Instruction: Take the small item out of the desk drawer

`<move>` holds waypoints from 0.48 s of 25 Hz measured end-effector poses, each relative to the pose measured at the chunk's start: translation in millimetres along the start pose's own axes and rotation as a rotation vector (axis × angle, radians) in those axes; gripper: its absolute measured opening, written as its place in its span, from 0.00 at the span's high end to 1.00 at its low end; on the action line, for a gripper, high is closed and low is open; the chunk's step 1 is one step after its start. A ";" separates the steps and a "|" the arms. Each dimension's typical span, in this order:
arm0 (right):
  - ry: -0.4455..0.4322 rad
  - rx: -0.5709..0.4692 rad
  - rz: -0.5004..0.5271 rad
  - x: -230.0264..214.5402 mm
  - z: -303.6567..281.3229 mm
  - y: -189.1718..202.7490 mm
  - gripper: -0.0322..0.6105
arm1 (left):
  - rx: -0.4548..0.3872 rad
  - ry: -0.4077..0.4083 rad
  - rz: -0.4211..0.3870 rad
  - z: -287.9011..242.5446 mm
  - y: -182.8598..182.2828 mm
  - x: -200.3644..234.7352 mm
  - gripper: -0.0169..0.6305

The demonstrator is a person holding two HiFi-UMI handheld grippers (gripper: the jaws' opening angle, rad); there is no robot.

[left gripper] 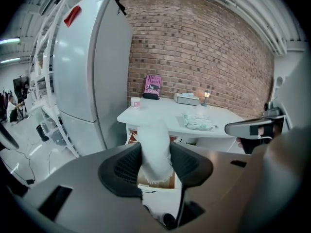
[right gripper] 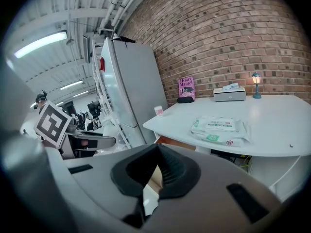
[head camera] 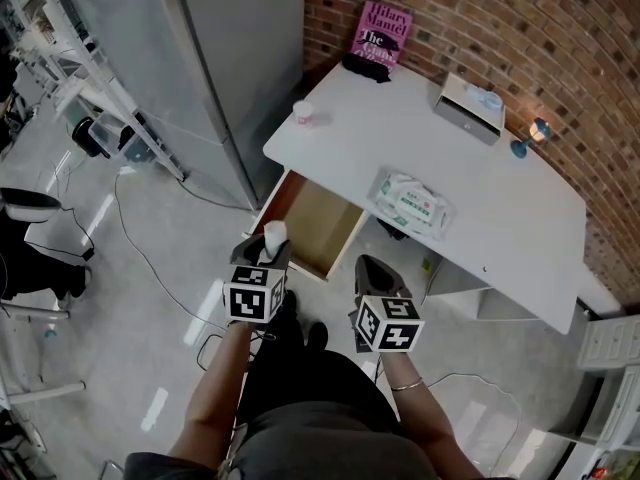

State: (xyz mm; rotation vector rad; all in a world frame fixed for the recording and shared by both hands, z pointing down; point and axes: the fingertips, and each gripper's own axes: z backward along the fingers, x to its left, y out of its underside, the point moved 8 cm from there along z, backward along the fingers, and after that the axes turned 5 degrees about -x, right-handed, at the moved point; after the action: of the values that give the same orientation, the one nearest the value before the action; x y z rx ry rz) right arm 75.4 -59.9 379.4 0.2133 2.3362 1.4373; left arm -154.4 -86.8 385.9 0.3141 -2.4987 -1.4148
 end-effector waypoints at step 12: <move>-0.014 -0.017 0.031 7.0 4.7 -5.5 0.95 | -0.029 -0.008 -0.002 14.4 -4.9 0.9 0.68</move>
State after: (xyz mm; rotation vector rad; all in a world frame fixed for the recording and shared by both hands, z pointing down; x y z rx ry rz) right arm 71.3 -56.3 370.9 0.2552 2.3180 1.4652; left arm -159.6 -78.0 374.6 0.3064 -2.4824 -1.4551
